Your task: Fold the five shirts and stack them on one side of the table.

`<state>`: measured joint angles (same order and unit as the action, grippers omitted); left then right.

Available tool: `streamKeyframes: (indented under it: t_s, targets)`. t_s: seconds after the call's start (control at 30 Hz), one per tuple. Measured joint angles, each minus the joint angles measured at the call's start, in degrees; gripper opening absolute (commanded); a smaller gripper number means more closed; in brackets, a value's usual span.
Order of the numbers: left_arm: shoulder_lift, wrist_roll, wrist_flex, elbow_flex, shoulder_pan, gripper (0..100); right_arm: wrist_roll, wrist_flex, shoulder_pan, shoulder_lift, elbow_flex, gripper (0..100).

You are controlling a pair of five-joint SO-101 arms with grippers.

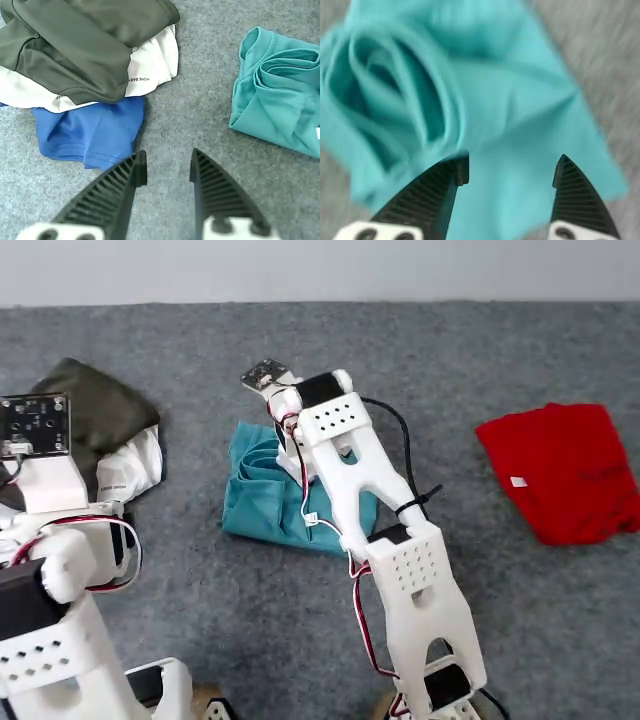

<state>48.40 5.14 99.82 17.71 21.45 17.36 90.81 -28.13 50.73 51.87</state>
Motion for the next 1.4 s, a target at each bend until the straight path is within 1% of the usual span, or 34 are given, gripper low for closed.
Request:
streamKeyframes:
  t_s: [0.07,0.17,0.3,0.4,0.53,0.77,0.9,1.0,1.2,1.27,1.4]
  targets:
    - [0.0,0.0,0.0,0.1,0.0,15,0.0,-4.3,-0.3,0.9,0.0,27.7]
    - [0.0,0.0,0.0,0.1,0.0,15,0.0,-6.4,-1.1,1.2,0.0,27.7]
    - [0.0,0.0,0.0,0.2,0.0,15,0.0,-6.0,-2.6,1.2,1.3,27.7]
    - [0.0,0.0,0.0,0.3,0.0,15,0.0,-3.7,-2.3,1.8,6.8,27.7]
    - [0.0,0.0,0.0,0.3,0.0,15,0.0,-4.0,-2.5,2.8,11.8,27.7]
    - [0.0,0.0,0.0,0.3,0.0,15,0.0,-13.2,-2.7,13.5,13.0,27.7]
    - [0.0,0.0,0.0,0.3,0.0,15,-0.1,-14.5,-4.1,15.6,17.0,27.7]
    - [0.0,0.0,0.0,0.3,0.0,15,-0.1,-10.3,-4.8,15.8,23.5,27.7]
    - [0.0,0.0,0.1,0.3,0.0,15,5.9,7.0,-4.9,15.6,40.6,27.7]
    - [0.0,0.0,0.1,0.3,0.0,15,6.9,9.5,-5.0,14.6,40.4,27.7]
    - [0.0,0.0,0.1,0.3,0.0,15,7.4,9.7,-3.8,14.5,35.2,27.7]
